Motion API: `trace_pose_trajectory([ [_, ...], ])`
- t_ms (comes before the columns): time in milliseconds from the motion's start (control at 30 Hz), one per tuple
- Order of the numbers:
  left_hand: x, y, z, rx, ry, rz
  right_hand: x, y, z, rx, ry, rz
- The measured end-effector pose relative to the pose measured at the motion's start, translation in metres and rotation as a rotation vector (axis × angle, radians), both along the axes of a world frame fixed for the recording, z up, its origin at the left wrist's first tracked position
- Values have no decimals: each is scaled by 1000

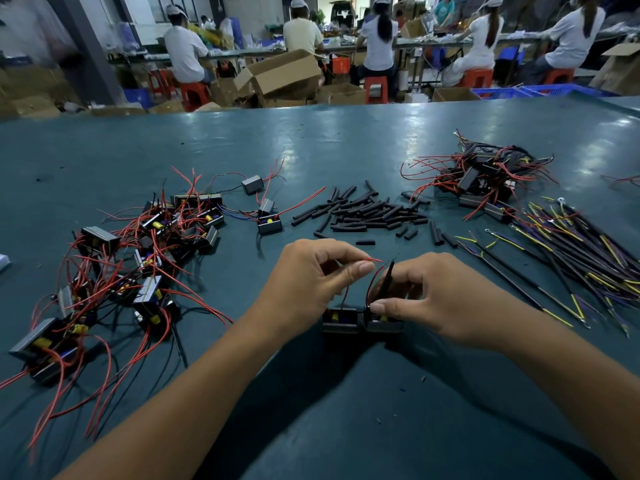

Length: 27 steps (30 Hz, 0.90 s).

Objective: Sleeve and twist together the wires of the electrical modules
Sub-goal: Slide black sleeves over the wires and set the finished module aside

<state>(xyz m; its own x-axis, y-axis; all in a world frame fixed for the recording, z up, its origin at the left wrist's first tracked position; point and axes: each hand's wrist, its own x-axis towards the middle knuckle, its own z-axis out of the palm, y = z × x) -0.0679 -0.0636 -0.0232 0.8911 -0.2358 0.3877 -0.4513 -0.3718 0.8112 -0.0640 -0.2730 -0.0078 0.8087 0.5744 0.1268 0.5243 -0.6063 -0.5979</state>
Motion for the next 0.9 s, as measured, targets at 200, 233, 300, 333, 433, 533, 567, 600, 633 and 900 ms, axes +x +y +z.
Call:
trace_pose_trajectory([
  [200, -5, -9, -2, 64, -167, 30, -3, 5, -3, 27, -152, -19],
  [233, -4, -9, -2, 75, -172, 25, -4, 6, -2, 19, -179, -22],
  [300, -3, -8, -3, 107, -184, 6, -6, 7, -1, 7, -206, -19],
  [333, -2, -7, -4, 119, -182, -12, -7, 7, -1, 14, -202, -15],
  [433, 0, -6, -5, 139, -159, -54, -7, 8, -2, 39, -164, -25],
  [533, 1, -6, -5, 106, -101, -68, -6, 8, 1, -32, -133, -48],
  [567, 1, -6, -5, 95, -80, -62, -6, 6, 3, -69, -118, -52],
  [600, 1, -7, -6, 75, -45, -58, -6, 4, 7, -102, -93, -51],
  [633, 1, -8, -6, 45, 3, -64, -5, 1, 11, -127, -60, -45],
  [900, -1, -11, -9, -60, 138, -139, 64, -39, 28, -114, -185, -366],
])
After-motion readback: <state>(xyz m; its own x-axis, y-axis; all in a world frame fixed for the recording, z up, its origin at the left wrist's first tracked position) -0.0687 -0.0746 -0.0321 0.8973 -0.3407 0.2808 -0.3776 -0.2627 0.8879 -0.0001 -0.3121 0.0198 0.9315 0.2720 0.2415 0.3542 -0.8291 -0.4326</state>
